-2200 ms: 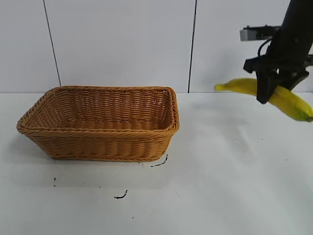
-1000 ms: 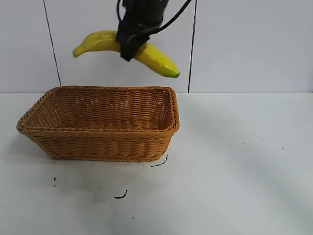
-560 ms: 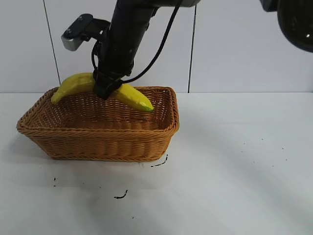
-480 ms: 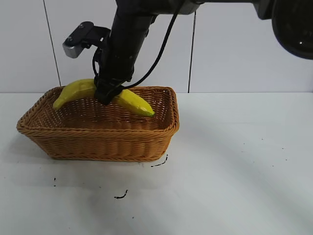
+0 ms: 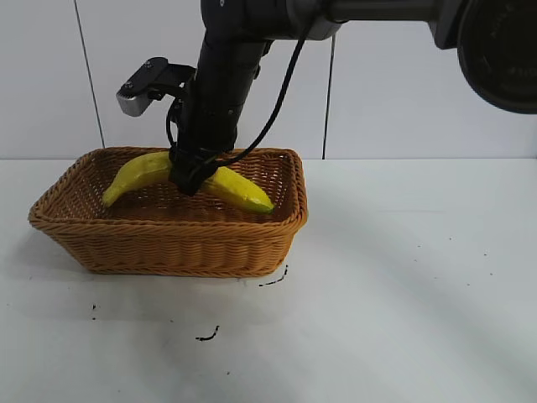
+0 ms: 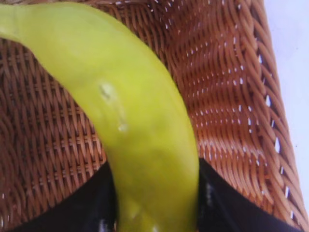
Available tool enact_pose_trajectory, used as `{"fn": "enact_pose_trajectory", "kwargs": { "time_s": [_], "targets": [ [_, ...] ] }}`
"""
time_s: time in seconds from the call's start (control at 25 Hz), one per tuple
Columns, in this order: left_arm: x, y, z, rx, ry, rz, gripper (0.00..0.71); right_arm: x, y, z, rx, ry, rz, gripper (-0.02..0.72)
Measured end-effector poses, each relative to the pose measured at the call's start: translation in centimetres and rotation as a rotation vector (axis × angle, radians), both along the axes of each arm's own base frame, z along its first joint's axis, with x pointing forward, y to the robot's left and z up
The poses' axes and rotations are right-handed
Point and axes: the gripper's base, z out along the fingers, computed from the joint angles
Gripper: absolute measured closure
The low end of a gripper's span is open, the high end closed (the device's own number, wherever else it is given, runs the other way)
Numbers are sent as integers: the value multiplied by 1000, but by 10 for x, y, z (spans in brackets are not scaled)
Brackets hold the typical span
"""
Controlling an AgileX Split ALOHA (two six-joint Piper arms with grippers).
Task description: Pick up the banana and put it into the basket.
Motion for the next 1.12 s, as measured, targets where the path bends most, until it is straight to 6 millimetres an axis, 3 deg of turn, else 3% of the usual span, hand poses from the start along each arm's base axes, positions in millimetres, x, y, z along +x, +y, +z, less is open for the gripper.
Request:
{"fn": "enact_pose_trajectory", "kwargs": {
  "time_s": [0.32, 0.48, 0.6, 0.84, 0.96, 1.12],
  "targets": [
    [0, 0, 0, 0, 0, 0, 15, -9, -20, 65, 83, 36, -299, 14],
    [0, 0, 0, 0, 0, 0, 15, 2, -46, 75, 117, 73, -440, 14],
    [0, 0, 0, 0, 0, 0, 15, 19, -80, 74, 127, 104, -568, 14],
    [0, 0, 0, 0, 0, 0, 15, 55, -180, 72, 111, 137, -787, 14],
    [0, 0, 0, 0, 0, 0, 15, 64, -235, 70, 95, 154, -895, 14],
    [0, 0, 0, 0, 0, 0, 15, 70, -291, 70, 139, 180, -1005, 14]
  ]
}}
